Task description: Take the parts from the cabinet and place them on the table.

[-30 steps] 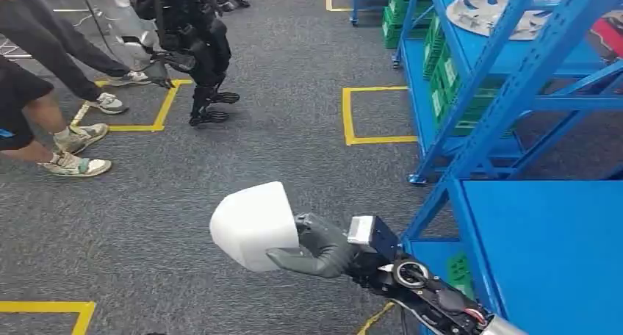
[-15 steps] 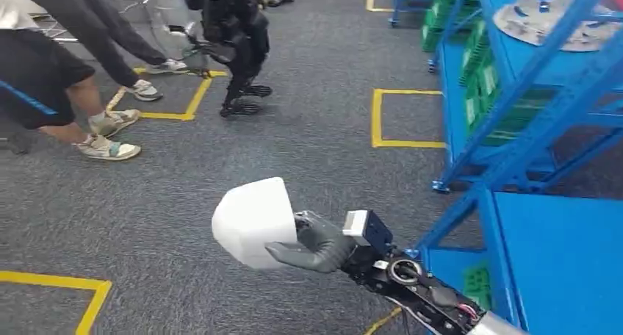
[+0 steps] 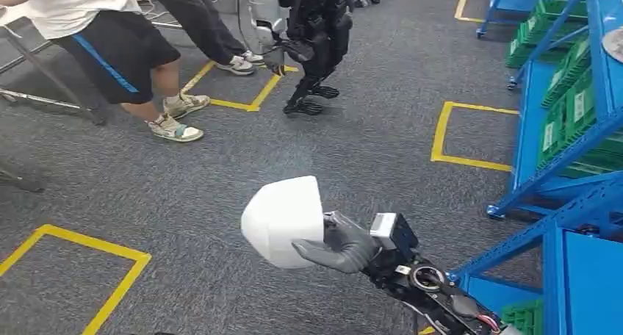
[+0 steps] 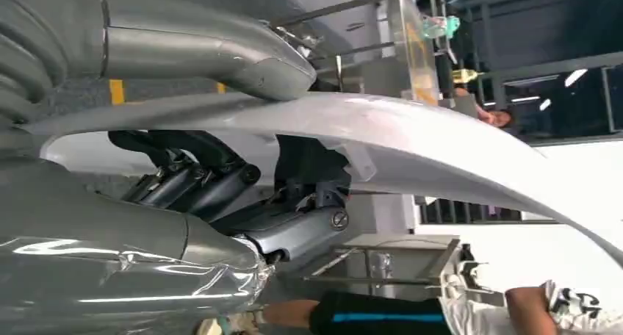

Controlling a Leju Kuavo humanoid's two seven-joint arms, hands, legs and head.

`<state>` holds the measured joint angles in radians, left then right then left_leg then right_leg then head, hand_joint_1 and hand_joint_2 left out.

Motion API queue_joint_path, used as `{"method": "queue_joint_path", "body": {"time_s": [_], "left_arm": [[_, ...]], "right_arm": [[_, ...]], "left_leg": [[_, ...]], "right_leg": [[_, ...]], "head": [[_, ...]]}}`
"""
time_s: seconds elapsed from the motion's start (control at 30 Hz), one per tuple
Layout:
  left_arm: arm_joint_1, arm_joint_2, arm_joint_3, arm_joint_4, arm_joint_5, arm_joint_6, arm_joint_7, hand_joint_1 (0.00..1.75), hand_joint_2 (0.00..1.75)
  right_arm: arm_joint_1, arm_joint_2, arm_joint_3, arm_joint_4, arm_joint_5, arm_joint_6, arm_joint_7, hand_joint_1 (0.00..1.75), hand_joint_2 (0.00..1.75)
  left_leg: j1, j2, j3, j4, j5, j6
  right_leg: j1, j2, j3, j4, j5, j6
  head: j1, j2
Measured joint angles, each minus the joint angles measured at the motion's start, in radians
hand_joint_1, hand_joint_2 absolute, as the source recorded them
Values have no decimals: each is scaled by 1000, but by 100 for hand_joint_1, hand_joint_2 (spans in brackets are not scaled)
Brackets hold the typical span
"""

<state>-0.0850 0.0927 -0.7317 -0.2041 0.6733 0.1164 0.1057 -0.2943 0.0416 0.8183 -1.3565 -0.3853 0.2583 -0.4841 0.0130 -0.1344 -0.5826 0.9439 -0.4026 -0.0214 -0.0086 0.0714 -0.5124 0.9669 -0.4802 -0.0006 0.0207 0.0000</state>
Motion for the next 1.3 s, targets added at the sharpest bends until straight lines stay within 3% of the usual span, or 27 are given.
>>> {"method": "queue_joint_path", "body": {"time_s": [0.03, 0.1, 0.13, 0.2, 0.23, 0.27, 0.33, 0.37, 0.4, 0.53, 0.57, 0.6, 0.63, 0.7, 0.73, 0.77, 0.83, 0.87, 0.9, 0.93, 1.0, 1.07, 1.1, 1.13, 1.17, 1.23, 1.3], "left_arm": [[3, 0, -1, 0, 0, 0, 0, 0, 175], [2, -3, -2, 0, 3, 1, 5, 0, 175], [-1, -3, -2, 0, 4, 1, 6, 0, 175], [-4, -4, -3, 0, 5, 1, 7, 0, 175], [-3, -5, -3, 0, 6, 1, 9, 0, 175], [-1, -6, -3, 0, 8, 1, 12, 0, 175], [0, -8, -4, 0, 11, 0, 24, 0, 175], [-1, -8, -4, 0, 13, 0, 32, 0, 175], [-2, -9, -4, 0, 15, 0, 37, 0, 175], [1, -11, -5, 0, 30, 5, 37, 0, 175], [2, -13, -5, 0, 33, 8, 37, 0, 175], [1, -16, -5, 0, 37, 8, 37, 0, 175], [-3, -17, -5, 0, 40, 10, 36, 0, 175], [-4, -19, -5, 0, 45, 10, 30, 0, 175], [-4, -19, -5, 0, 45, 11, 30, 0, 175], [-3, -19, -5, 0, 45, 11, 30, 0, 175], [-3, -21, -5, 0, 45, 11, 30, 0, 175], [-3, -23, -5, 0, 45, 11, 29, 0, 175], [-3, -24, -5, 0, 45, 11, 27, 0, 175], [-6, -25, -5, 0, 45, 11, 25, 0, 175], [-3, -25, -6, 0, 45, 10, 13, 0, 175], [5, -21, -6, 0, 45, 9, 3, 0, 175], [7, -24, -6, 0, 45, 8, -3, 0, 175], [3, -25, -6, 0, 45, 8, -5, 0, 175], [0, -25, -6, 0, 46, 8, -8, 0, 175], [-3, -26, -6, 0, 48, 8, -13, 0, 175], [-1, -27, -6, 0, 48, 8, -15, 0, 175]], "right_arm": [[1, 0, -3, -2, 4, 0, 0, 175, 175], [1, 0, -10, -6, 7, -4, 2, 175, 175], [1, 0, -14, -8, 8, -5, 2, 175, 175], [5, -3, -18, -8, 10, -6, 5, 175, 175], [7, -4, -19, -8, 11, -6, 6, 175, 175], [9, -4, -21, -8, 11, -6, 7, 175, 175], [8, -4, -23, -8, 13, -6, 10, 175, 175], [8, -5, -24, -10, 16, -6, 13, 175, 175], [8, -5, -26, -14, 18, -6, 18, 175, 175], [8, -5, -29, -24, 16, -8, 34, 175, 175], [8, -5, -29, -27, 15, -8, 37, 175, 175], [8, -5, -29, -29, 13, -8, 39, 175, 175], [8, -5, -29, -31, 11, -7, 39, 175, 175], [14, -6, -28, -30, 11, -9, 41, 175, 175], [17, -10, -28, -30, 11, -10, 41, 175, 175], [19, -11, -28, -30, 12, -11, 41, 175, 175], [19, -12, -28, -31, 12, -13, 41, 175, 175], [19, -12, -28, -34, 12, -14, 41, 175, 175], [18, -13, -28, -36, 12, -14, 41, 175, 175], [17, -13, -28, -37, 12, -16, 41, 175, 175], [18, -14, -28, -42, 16, -21, 43, 175, 175], [17, -14, -28, -50, 19, -25, 48, 175, 175], [15, -14, -28, -54, 19, -25, 51, 175, 175], [14, -14, -28, -58, 20, -24, 52, 175, 175], [14, -14, -28, -61, 22, -24, 54, 175, 175], [15, -16, -28, -61, 24, -24, 61, 175, 175], [15, -16, -27, -61, 24, -23, 62, 175, 175]], "left_leg": [[-1, -10, -3, -2, 3, -8], [-6, 95, -24, 48, -35, -13], [-4, 114, -63, 122, -76, -17], [0, 123, -146, 285, -140, -24], [2, 125, -169, 326, -144, -26], [5, 126, -162, 311, -124, -28], [7, 137, -81, 157, -43, -28], [6, 162, -24, 56, -5, -26], [0, 207, 4, -6, -8, -19], [-12, 167, 4, -2, -4, 6], [0, 158, 13, -11, 0, 15], [-1, 152, 16, -12, -1, 19], [-1, 144, 17, -12, -1, 28], [-3, 122, 16, -11, -1, 32], [-4, 109, 17, -11, -1, 32], [-5, 96, 18, -11, -1, 32], [-5, 66, 23, -10, -2, 31], [-5, 53, 26, -10, -3, 30], [-3, 41, 25, -9, -4, 28], [-10, 29, 18, 1, -6, 21], [-2, 8, 6, -2, 1, 8], [-3, -13, 1, -7, 9, -6], [-5, 38, -3, 11, -8, -7], [-7, 90, -31, 67, -45, -14], [-4, 110, -73, 151, -87, -20], [0, 123, -148, 298, -141, -28], [4, 127, -146, 291, -113, -32]], "right_leg": [[-5, -11, 3, -9, 7, -8], [-7, -37, 9, -23, 15, -19], [-5, -52, 8, -24, 15, -21], [-2, -84, 7, -24, 13, -22], [-1, -98, 6, -23, 12, -23], [-1, -111, 7, -23, 10, -22], [-2, -132, 10, -23, 6, -17], [-2, -142, 14, -23, 3, -13], [4, -151, 17, -23, 0, -7], [5, -178, 30, -26, -9, 15], [0, -166, 30, -22, -19, 24], [-1, -122, 19, 9, -41, 26], [-2, -97, -11, 81, -81, 27], [-1, -80, -100, 261, -154, 28], [-1, -78, -131, 320, -166, 29], [-1, -77, -139, 324, -151, 27], [-1, -72, -92, 200, -62, 21], [-2, -56, -53, 108, -12, 18], [-2, -12, -23, 31, 23, 14], [-10, 17, -10, -5, 13, 10], [0, -2, -2, -6, 10, 7], [-9, -25, 2, -19, 19, -8], [-10, -39, 6, -25, 23, -12], [-9, -51, 5, -28, 25, -17], [-6, -66, 4, -28, 25, -20], [-5, -95, 2, -27, 23, -21], [-5, -119, 2, -27, 21, -19]], "head": [[3, 0], [-15, 0], [-25, 0], [-32, 0], [-35, 0], [-39, 0], [-46, 0], [-51, 0], [-58, 0], [-52, 0], [-50, 0], [-46, 0], [-39, 0], [-24, 0], [-17, 0], [-15, 0], [-7, 0], [-2, 0], [3, 0], [5, 0], [0, 0], [4, 0], [1, 0], [-20, 0], [-29, 0], [-31, 0], [-40, 0]]}}
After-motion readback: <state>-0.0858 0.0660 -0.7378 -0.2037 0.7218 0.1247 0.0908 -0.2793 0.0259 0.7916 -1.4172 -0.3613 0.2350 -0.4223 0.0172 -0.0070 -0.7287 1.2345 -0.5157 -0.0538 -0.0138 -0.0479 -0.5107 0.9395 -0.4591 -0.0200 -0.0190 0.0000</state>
